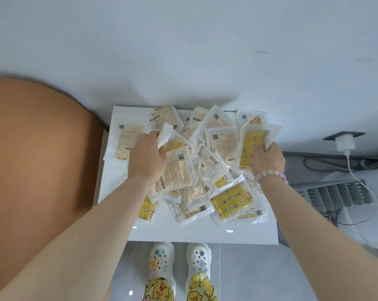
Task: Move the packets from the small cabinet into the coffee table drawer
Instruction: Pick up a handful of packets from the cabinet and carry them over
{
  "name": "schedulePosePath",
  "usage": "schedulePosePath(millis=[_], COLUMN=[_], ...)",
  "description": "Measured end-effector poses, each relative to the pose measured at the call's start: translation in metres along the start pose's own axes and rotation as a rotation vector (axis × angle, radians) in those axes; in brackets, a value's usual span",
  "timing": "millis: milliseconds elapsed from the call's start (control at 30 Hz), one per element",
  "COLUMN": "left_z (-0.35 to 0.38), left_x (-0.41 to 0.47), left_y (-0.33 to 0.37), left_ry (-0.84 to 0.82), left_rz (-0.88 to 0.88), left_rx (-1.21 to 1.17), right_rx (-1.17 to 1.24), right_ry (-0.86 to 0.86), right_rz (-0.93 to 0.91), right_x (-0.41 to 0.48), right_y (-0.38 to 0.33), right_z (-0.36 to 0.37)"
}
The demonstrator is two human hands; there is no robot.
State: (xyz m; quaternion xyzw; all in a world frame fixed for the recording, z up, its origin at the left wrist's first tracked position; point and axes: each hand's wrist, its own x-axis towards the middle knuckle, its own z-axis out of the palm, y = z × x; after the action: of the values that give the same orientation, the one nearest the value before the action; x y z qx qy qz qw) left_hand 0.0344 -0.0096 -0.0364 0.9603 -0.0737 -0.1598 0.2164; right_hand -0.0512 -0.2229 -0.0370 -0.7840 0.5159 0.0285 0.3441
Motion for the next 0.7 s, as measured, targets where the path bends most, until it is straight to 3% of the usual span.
schedulePosePath(millis=[167, 433, 700], left_z=[-0.028, -0.08, -0.145], left_x=[-0.013, -0.035, -0.049], left_y=[0.007, 0.032, 0.067], left_ry=[-0.017, -0.065, -0.226], left_rz=[-0.053, -0.174, -0.152], left_rx=[-0.072, -0.292, -0.416], right_rx=[0.082, 0.651, 0.85], right_ry=[-0.115, -0.19, -0.279], right_rz=[0.204, 0.453, 0.453], right_x=[-0.009, -0.054, -0.093], right_y=[-0.008, -0.017, -0.061], right_z=[-0.027, -0.051, -0.112])
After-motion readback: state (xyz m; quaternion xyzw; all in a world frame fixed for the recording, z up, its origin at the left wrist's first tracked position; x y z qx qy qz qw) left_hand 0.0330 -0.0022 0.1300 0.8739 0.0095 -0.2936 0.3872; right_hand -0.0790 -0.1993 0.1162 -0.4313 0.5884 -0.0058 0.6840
